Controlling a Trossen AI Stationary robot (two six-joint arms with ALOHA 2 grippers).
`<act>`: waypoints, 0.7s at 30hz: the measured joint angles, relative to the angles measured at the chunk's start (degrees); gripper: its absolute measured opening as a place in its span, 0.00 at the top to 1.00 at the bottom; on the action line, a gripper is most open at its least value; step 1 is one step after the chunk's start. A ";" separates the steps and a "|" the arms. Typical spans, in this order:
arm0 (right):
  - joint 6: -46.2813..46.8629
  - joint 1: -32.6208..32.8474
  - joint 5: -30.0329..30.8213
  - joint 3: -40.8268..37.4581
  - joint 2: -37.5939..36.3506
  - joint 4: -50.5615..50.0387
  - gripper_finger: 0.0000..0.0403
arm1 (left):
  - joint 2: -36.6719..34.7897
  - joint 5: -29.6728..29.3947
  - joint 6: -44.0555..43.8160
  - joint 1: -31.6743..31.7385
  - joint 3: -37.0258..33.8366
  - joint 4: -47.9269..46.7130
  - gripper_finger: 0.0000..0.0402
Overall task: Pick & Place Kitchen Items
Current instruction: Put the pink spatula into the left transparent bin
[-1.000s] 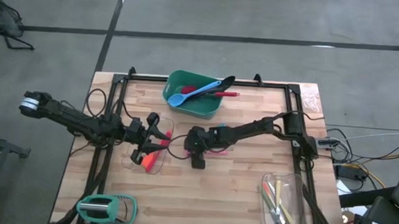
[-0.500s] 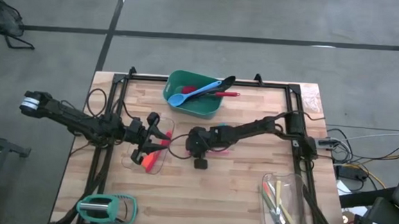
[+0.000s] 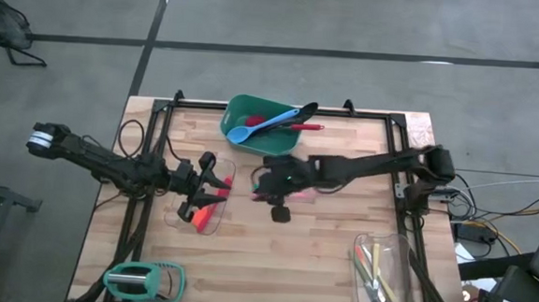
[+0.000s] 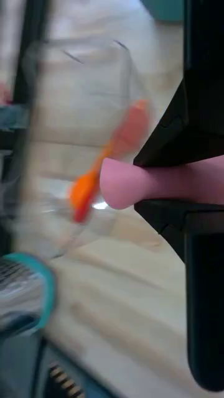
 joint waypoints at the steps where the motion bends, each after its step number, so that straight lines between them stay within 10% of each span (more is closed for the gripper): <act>1: -0.02 0.00 -0.66 0.09 -1.29 0.40 0.83 | 0.00 -0.25 0.00 -0.02 0.00 -0.29 0.62; 21: 0.43 -0.11 -7.47 0.17 -9.49 18.78 0.83 | 15.85 -11.42 -0.28 -0.06 8.93 -4.08 0.62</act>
